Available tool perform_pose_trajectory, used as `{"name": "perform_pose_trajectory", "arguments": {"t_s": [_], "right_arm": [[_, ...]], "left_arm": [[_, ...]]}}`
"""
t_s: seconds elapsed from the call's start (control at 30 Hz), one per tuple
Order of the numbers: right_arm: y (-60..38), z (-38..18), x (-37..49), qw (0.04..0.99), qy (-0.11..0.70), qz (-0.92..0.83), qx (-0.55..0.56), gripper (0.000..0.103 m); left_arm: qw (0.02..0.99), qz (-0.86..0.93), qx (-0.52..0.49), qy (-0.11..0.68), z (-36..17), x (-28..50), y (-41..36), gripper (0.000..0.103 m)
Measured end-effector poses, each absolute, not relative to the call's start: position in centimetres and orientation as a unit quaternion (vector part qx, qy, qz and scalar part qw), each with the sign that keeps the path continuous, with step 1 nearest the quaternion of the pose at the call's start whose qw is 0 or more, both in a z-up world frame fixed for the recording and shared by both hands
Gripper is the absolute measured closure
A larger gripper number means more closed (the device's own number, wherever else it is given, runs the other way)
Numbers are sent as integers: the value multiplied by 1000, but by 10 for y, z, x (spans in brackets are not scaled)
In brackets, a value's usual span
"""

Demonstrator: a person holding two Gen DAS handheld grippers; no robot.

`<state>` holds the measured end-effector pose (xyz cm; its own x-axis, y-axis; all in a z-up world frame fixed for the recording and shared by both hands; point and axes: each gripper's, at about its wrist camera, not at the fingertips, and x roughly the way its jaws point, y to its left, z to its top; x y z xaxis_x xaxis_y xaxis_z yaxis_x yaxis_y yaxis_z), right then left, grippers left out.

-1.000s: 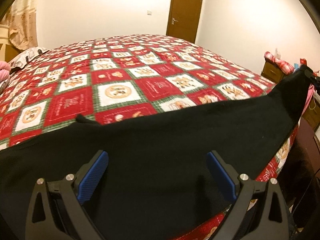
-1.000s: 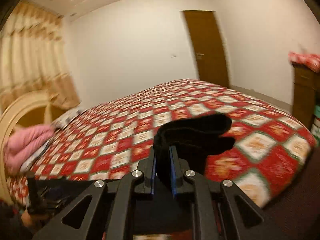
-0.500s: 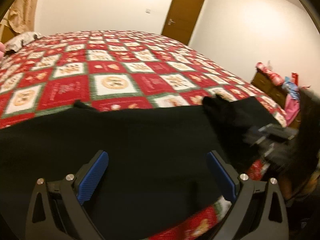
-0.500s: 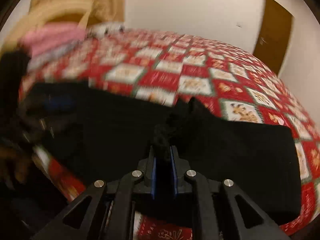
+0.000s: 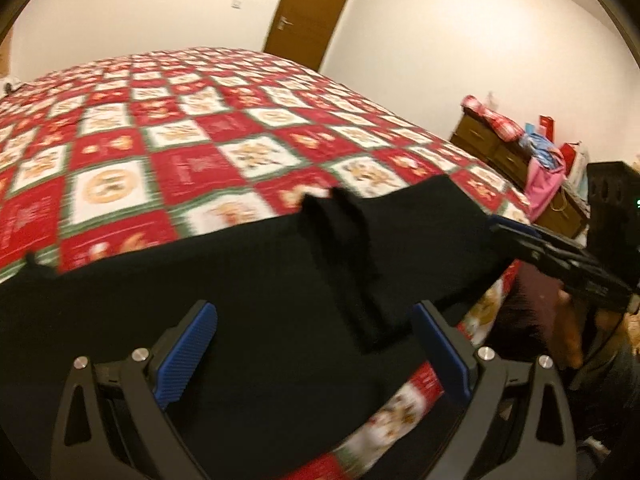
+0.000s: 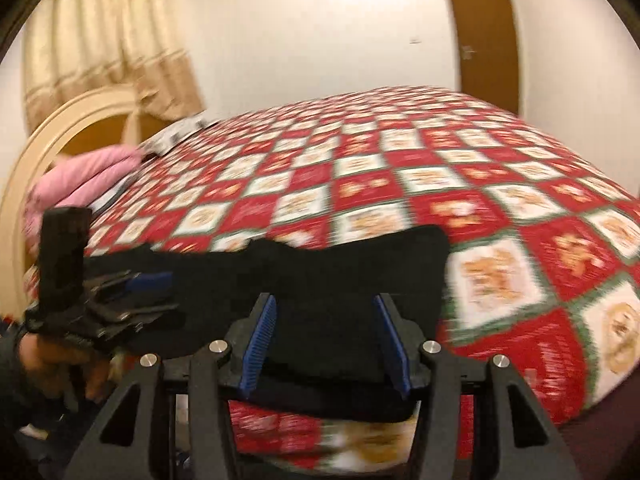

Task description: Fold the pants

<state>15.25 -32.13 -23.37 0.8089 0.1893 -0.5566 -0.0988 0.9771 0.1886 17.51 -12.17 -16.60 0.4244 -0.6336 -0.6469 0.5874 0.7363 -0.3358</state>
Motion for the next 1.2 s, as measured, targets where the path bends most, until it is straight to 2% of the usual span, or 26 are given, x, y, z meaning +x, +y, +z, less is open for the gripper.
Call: {"name": "perform_pose_trajectory", "arguments": {"t_s": [0.07, 0.37, 0.43, 0.5, 0.63, 0.7, 0.93, 1.07, 1.2], "right_arm": [[-331, -236, 155, 948, 297, 66, 96, 50], [-334, -242, 155, 953, 284, 40, 95, 50], [-337, -243, 155, 954, 280, 35, 102, 50], [-341, -245, 154, 955, 276, 28, 107, 50], [-349, -243, 150, 958, 259, 12, 122, 49], [-355, -242, 147, 959, 250, 3, 133, 45], [-356, -245, 149, 954, 260, 14, 146, 45], [-338, -248, 153, 954, 275, 36, 112, 45], [-313, -262, 162, 944, 324, 44, 45, 45]], "left_arm": [[841, -370, -16, 395, -165, 176, -138, 6], [825, -386, 0, 412, -171, 193, -187, 35], [823, -388, -8, 415, -173, 195, -187, 49], [823, -388, -8, 415, -173, 195, -184, 90], [817, -398, -35, 415, -170, 192, -170, 93], [822, -399, -39, 405, -163, 187, -163, 94], [836, -381, -66, 390, -143, 177, -117, 94], [844, -357, -68, 395, -148, 182, -97, 94], [844, -341, -84, 405, -157, 185, -81, 94]]}}
